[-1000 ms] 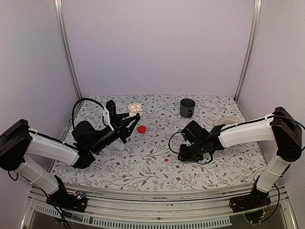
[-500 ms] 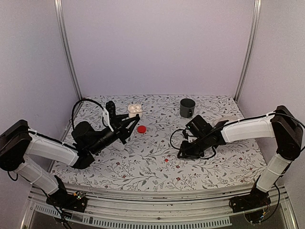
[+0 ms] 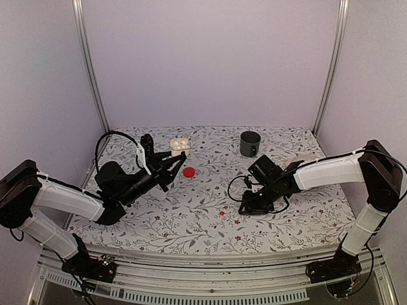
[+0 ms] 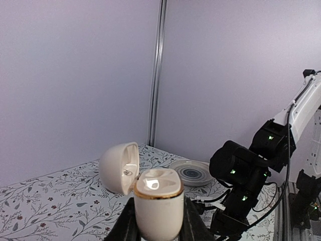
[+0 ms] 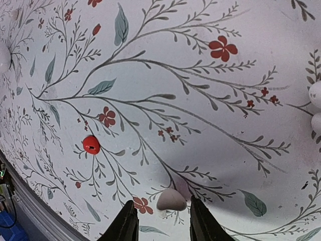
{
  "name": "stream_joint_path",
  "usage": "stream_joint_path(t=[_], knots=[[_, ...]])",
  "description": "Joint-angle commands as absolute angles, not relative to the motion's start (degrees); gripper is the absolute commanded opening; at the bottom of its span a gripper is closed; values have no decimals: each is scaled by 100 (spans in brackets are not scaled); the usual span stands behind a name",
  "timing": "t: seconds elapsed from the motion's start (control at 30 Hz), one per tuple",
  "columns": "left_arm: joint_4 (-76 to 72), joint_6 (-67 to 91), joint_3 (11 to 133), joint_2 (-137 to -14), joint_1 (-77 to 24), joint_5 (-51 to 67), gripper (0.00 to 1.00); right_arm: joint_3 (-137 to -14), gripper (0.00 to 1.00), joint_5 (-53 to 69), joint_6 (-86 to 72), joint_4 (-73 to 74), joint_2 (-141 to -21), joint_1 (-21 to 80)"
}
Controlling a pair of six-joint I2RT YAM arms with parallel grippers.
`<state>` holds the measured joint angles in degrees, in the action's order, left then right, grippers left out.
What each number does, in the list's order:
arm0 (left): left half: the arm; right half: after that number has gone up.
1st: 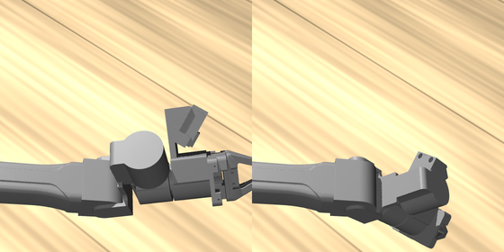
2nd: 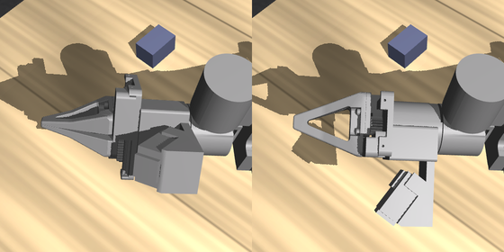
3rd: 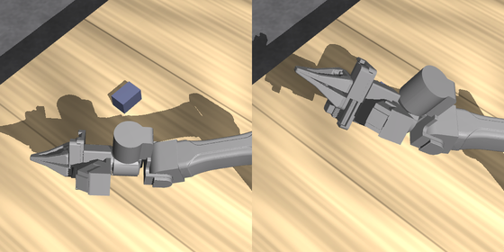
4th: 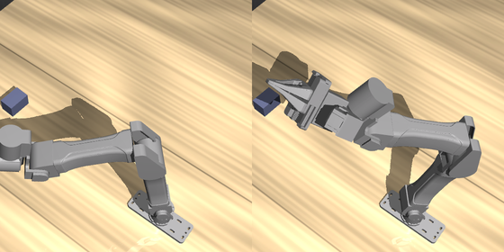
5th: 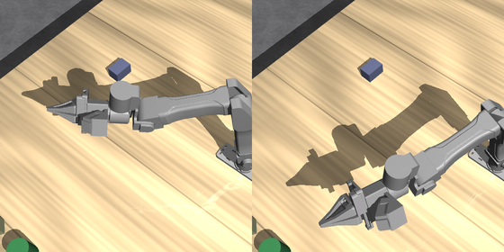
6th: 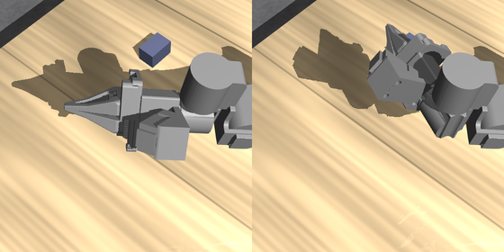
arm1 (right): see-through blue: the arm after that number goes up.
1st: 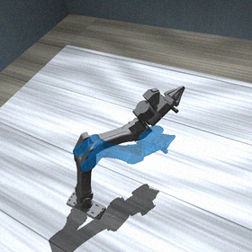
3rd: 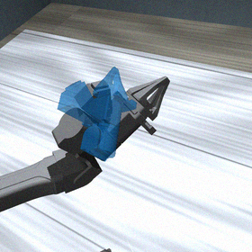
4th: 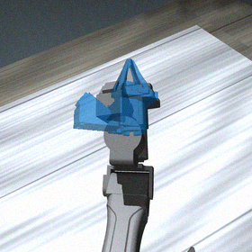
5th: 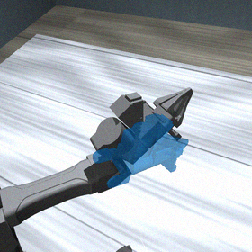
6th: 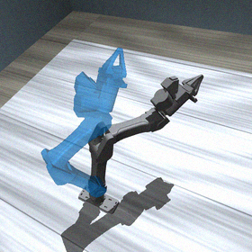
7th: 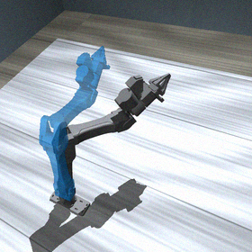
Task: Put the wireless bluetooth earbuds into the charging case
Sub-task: Place the right earbud at the center of the board, then pick up the right earbud from the center of the board.
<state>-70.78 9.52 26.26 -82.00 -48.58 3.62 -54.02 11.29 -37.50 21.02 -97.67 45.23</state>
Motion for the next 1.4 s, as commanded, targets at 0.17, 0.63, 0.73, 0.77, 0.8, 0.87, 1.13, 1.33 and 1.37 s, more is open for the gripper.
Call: stream_joint_path(t=[0.17,0.63,0.73,0.77,0.8,0.87,1.13,1.33,1.37], knots=[[-7058,976,2602,-8098,-4825,378,0,-5407,34,1166,-3648,2242,-9963,4491],[-7049,950,2610,-8086,-4818,370,0,-5497,25,1162,-3647,2261,-10093,4494],[-7047,949,2610,-8094,-4818,378,0,-5528,24,1159,-3647,2265,-10110,4492],[-7049,949,2618,-8087,-4818,378,0,-5547,24,1160,-3647,2287,-10123,4493],[-7049,949,2619,-8091,-4818,375,0,-5559,24,1168,-3640,2285,-10128,4498],[-7049,940,2616,-8089,-4809,374,0,-5569,22,1156,-3645,2297,-10122,4494],[-7075,949,2584,-8063,-4808,368,0,-5683,21,1105,-3639,2424,-10211,4500],[-7075,950,2541,-8027,-4799,345,0,-5875,25,900,-3593,2674,-10303,4602],[-7080,949,2532,-8018,-4804,343,0,-5879,25,883,-3587,2686,-10307,4618]])
